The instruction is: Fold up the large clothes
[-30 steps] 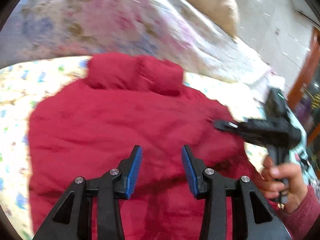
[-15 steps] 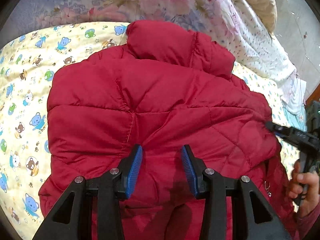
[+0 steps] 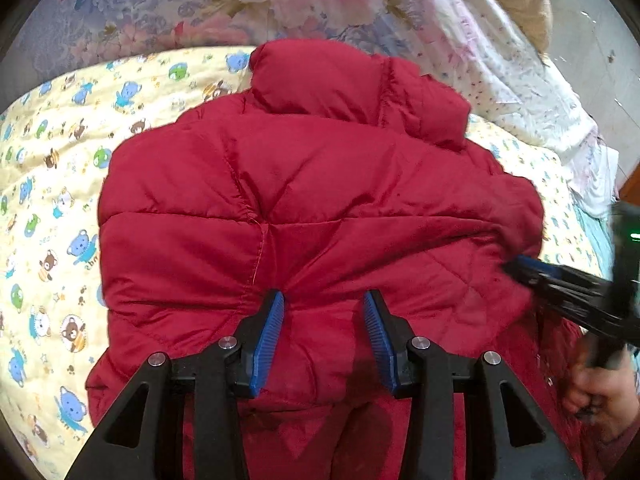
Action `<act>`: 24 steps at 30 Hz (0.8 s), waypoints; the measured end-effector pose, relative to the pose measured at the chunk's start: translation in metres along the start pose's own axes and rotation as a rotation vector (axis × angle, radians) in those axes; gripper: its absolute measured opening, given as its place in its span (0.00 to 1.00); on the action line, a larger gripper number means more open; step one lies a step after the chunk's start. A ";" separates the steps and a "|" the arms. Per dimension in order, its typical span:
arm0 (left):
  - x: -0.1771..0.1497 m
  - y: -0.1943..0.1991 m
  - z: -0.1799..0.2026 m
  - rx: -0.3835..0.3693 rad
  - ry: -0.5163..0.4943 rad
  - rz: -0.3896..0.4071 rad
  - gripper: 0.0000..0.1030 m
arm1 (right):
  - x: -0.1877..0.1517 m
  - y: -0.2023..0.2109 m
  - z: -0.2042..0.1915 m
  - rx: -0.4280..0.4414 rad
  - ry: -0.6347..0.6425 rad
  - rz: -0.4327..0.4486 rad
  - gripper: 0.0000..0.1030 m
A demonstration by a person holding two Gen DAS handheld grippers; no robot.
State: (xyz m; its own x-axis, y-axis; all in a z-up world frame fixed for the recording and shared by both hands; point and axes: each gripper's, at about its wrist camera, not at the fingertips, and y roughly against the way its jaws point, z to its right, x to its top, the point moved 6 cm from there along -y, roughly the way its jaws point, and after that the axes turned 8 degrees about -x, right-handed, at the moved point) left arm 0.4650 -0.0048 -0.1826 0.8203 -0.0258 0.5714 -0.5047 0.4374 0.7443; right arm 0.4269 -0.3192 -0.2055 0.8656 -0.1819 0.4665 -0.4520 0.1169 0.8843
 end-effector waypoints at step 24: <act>-0.002 -0.003 -0.027 0.010 0.035 -0.003 0.47 | -0.009 0.001 0.011 0.009 -0.069 0.008 0.33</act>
State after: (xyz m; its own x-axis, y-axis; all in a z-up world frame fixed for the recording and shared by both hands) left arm 0.4718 0.0180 -0.1953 0.8306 0.0047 0.5569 -0.5049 0.4282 0.7495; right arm 0.4160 -0.3276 -0.2083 0.8452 -0.2478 0.4735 -0.4611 0.1096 0.8806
